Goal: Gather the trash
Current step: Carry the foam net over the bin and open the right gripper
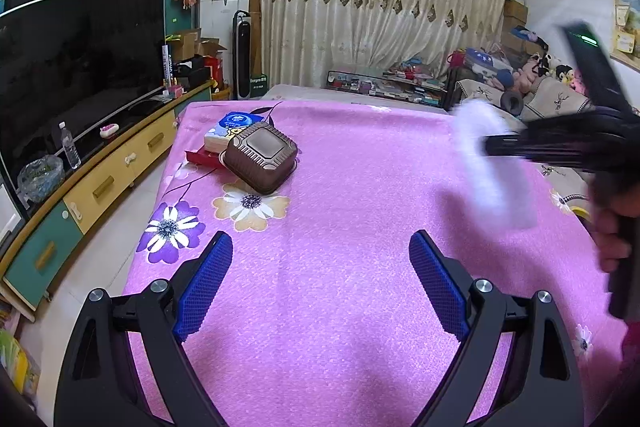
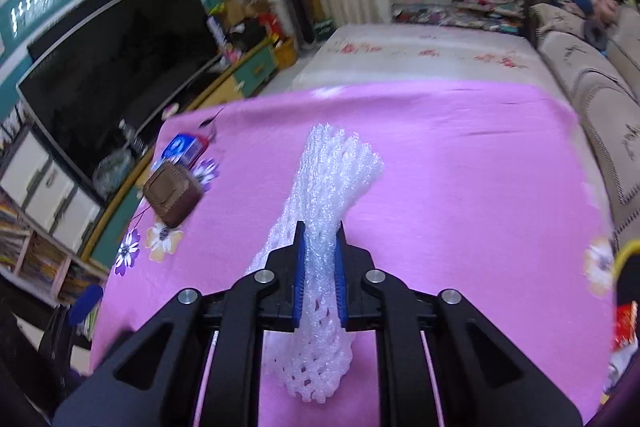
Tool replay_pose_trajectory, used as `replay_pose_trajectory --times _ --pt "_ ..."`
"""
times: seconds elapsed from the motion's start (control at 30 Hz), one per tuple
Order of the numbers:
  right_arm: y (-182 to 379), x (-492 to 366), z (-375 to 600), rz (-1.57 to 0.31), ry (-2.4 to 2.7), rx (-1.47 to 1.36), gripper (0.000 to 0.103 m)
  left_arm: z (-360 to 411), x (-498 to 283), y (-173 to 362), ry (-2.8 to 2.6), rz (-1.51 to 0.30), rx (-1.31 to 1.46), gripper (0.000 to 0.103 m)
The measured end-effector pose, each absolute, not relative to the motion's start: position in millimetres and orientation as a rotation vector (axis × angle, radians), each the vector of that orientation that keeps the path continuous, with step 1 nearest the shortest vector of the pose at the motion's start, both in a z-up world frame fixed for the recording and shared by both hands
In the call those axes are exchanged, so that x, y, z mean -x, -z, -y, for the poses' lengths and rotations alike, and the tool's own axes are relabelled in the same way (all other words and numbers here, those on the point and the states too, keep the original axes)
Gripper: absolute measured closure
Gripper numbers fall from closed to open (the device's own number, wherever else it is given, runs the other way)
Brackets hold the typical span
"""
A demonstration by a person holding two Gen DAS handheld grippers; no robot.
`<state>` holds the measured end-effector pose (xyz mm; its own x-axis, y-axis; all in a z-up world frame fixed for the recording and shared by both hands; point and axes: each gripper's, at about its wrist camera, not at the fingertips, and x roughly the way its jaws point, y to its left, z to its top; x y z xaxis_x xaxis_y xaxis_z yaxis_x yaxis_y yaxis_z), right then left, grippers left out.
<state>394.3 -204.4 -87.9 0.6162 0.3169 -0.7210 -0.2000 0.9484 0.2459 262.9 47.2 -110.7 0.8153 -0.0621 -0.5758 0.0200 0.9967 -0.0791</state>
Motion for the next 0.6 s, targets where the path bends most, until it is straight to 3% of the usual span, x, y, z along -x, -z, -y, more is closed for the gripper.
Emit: replay_pose_trajectory --times 0.4,0.6 --pt "107.8 -321.9 462.3 -0.797 0.217 -0.353 0.089 -41.7 -259.3 108.8 0.047 -0.614 0.055 0.014" --pt "144.8 -310.0 521.1 -0.855 0.38 -0.369 0.083 -40.2 -261.1 108.9 0.047 -0.62 0.048 0.014"
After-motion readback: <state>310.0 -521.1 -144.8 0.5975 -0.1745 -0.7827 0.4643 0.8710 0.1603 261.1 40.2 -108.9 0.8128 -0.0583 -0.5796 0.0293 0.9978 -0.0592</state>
